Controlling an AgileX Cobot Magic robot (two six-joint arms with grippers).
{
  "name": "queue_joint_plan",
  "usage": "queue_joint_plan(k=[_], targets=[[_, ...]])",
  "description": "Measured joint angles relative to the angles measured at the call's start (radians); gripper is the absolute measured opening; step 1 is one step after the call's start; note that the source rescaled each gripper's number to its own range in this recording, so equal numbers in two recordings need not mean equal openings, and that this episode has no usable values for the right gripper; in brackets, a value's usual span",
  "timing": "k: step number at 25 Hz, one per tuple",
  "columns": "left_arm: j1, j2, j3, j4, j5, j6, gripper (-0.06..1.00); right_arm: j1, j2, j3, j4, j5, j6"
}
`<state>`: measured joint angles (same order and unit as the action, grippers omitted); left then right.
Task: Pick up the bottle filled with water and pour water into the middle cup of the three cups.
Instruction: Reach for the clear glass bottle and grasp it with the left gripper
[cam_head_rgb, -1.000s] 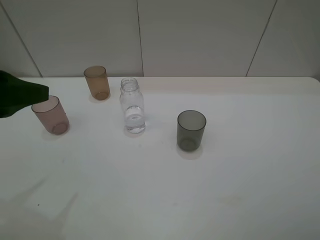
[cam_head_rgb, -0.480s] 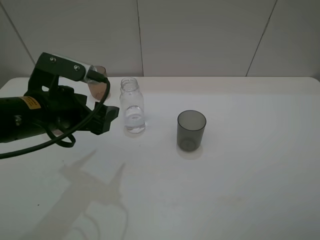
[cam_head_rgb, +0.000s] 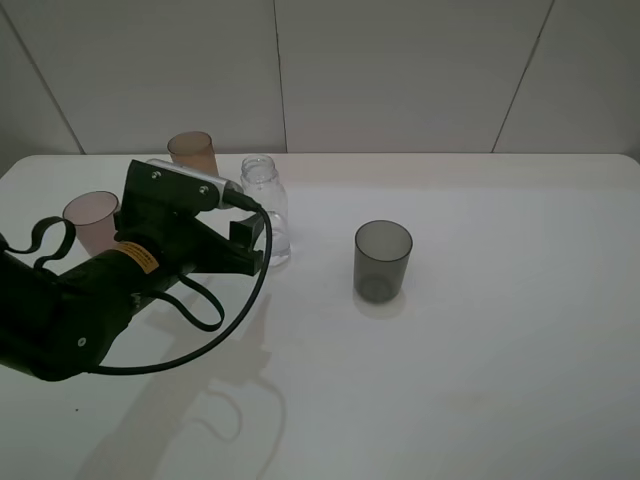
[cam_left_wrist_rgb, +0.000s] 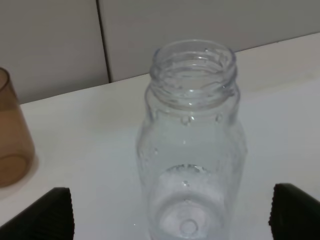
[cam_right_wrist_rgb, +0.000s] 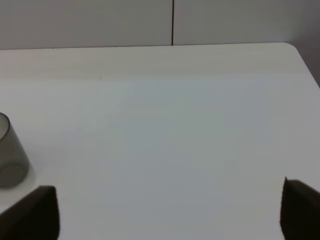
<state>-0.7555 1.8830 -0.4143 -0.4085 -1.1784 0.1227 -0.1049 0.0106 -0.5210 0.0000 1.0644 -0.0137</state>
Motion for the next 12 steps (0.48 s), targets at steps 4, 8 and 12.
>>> queue_joint_plan(k=[4,8,12], targets=[[0.0,0.088,-0.017,0.018,-0.015,-0.003,1.0,0.0,0.0,0.0,0.0,0.0,0.0],[0.0,0.141,-0.068,0.018,-0.016,-0.004,1.0,0.0,0.0,0.0,0.0,0.0,0.0],[0.0,0.172,-0.115,0.018,-0.025,-0.004,1.0,0.0,0.0,0.0,0.0,0.0,0.0]])
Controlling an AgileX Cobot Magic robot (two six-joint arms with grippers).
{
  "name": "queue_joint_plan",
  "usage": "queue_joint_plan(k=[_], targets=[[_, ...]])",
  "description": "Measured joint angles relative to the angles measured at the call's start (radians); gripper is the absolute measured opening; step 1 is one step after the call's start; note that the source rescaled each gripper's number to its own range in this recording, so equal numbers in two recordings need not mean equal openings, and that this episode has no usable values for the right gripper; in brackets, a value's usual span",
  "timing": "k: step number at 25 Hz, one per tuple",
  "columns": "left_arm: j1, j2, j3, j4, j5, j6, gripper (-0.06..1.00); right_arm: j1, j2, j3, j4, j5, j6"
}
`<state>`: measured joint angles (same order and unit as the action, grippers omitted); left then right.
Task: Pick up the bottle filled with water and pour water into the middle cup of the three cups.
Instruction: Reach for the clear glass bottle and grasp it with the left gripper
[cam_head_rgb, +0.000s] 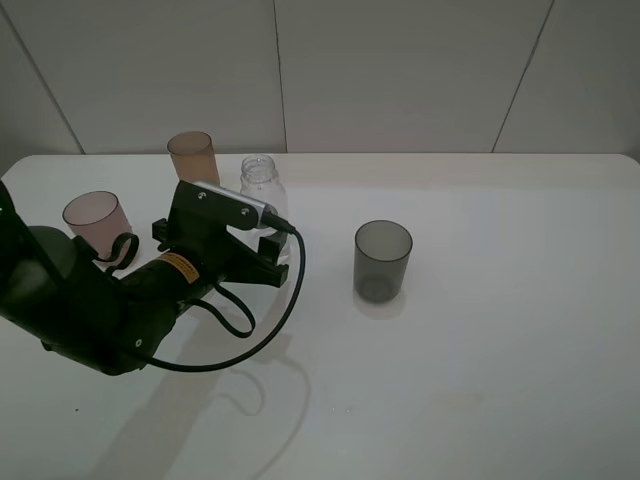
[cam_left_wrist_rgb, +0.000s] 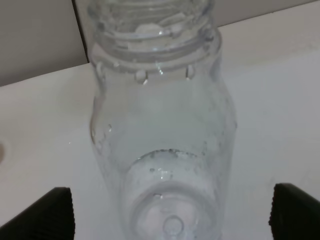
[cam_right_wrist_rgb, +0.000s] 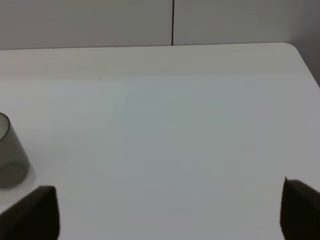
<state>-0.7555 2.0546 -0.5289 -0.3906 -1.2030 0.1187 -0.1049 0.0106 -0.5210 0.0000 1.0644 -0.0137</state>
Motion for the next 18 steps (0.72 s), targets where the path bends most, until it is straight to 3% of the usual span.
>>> queue_joint_plan(k=[18], targets=[[0.051,0.122,-0.155,0.027,-0.009,0.0,1.0,0.0,0.0,0.0,0.0,0.0,0.0]])
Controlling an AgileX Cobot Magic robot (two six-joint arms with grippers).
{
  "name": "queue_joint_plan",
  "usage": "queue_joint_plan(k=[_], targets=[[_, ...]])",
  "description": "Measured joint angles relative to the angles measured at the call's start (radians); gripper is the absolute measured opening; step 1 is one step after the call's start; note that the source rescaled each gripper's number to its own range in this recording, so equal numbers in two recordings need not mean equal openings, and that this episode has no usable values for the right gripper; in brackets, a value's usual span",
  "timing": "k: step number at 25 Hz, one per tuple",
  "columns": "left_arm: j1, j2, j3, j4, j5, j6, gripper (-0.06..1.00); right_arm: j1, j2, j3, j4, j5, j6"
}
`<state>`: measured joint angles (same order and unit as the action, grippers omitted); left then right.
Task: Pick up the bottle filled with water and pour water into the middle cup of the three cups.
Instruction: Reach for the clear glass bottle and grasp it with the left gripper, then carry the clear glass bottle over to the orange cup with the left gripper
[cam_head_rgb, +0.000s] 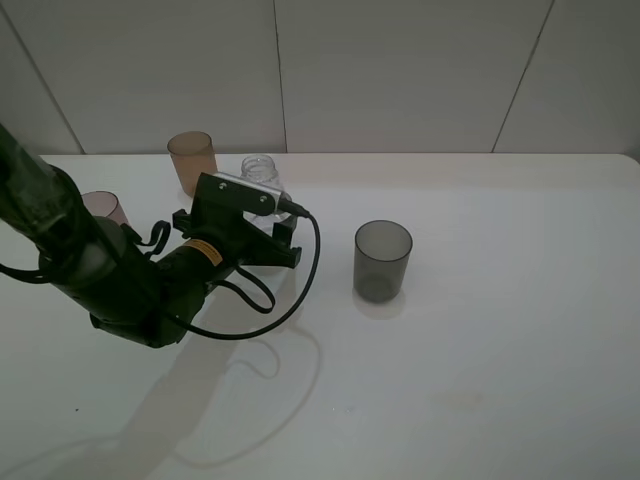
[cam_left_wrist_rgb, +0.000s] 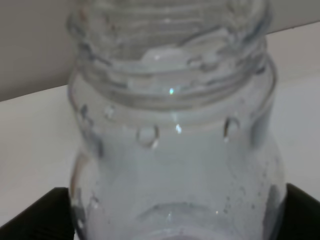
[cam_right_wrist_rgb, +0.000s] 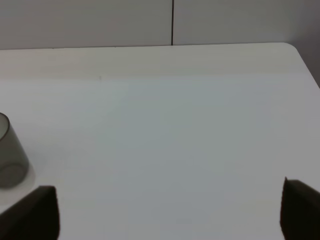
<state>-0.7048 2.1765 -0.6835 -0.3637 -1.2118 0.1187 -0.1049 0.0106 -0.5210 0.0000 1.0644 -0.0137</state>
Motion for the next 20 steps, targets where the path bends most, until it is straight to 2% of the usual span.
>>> queue_joint_plan(k=[13,14,15,16,17,18,20], targets=[[0.0,0.089,-0.103,0.017,0.0,0.003,1.0,0.0,0.0,0.0,0.0,0.0,0.0],[0.0,0.091,-0.104,0.015,0.0,0.004,0.96,0.0,0.0,0.0,0.0,0.0,0.0],[0.0,0.091,-0.105,0.012,0.0,0.004,0.85,0.0,0.0,0.0,0.0,0.0,0.0],[0.0,0.091,-0.105,0.008,0.0,0.004,0.66,0.0,0.0,0.0,0.0,0.0,0.0],[0.0,0.091,-0.106,0.003,0.0,0.004,0.4,0.0,0.0,0.0,0.0,0.0,0.0],[0.0,0.091,-0.107,0.0,0.0,0.005,0.0,0.0,0.0,0.0,0.0,0.0,0.0],[0.0,0.091,-0.108,-0.001,0.0,0.005,0.02,0.0,0.0,0.0,0.0,0.0,0.0]])
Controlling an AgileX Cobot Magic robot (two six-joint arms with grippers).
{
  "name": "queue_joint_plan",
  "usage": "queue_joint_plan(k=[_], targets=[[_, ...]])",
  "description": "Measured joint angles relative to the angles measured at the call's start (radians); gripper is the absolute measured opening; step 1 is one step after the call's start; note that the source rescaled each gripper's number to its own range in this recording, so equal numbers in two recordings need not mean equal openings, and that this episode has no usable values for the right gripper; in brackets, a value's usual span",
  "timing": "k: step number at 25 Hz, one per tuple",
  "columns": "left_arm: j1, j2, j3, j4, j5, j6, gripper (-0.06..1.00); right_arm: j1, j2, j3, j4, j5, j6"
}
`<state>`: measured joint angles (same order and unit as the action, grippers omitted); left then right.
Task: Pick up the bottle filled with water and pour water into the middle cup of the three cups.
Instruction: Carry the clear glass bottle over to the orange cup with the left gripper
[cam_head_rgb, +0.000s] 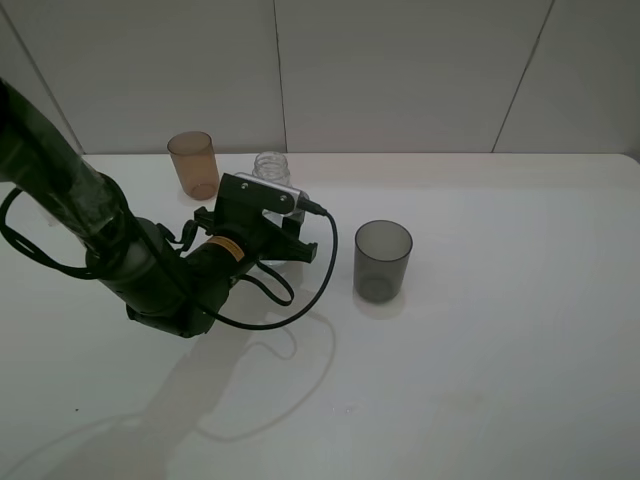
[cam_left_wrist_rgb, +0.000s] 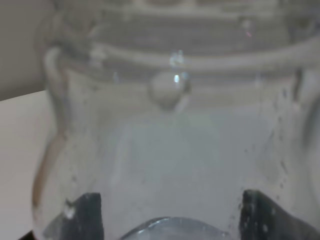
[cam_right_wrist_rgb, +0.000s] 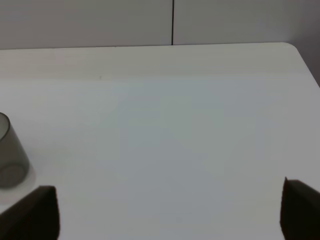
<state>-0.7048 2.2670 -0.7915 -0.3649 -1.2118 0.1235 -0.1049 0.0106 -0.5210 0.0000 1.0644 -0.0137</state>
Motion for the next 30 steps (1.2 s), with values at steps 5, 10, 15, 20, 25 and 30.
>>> queue_joint_plan(k=[5,10,15,20,25,30], targets=[[0.0,0.0,0.0,0.0,0.0,0.0,0.02,0.0,0.0,0.0,0.0,0.0,0.0],[0.0,0.0,0.0,0.0,0.0,0.0,0.02,0.0,0.0,0.0,0.0,0.0,0.0],[0.0,-0.005,0.0,-0.001,0.005,0.0,0.02,0.0,0.0,0.0,0.0,0.0,0.0],[0.0,-0.125,0.022,-0.004,0.053,0.065,0.02,0.0,0.0,0.0,0.0,0.0,0.0],[0.002,-0.32,0.032,-0.02,0.216,0.226,0.02,0.0,0.0,0.0,0.0,0.0,0.0],[0.04,-0.482,0.034,-0.028,0.414,0.321,0.02,0.0,0.0,0.0,0.0,0.0,0.0]])
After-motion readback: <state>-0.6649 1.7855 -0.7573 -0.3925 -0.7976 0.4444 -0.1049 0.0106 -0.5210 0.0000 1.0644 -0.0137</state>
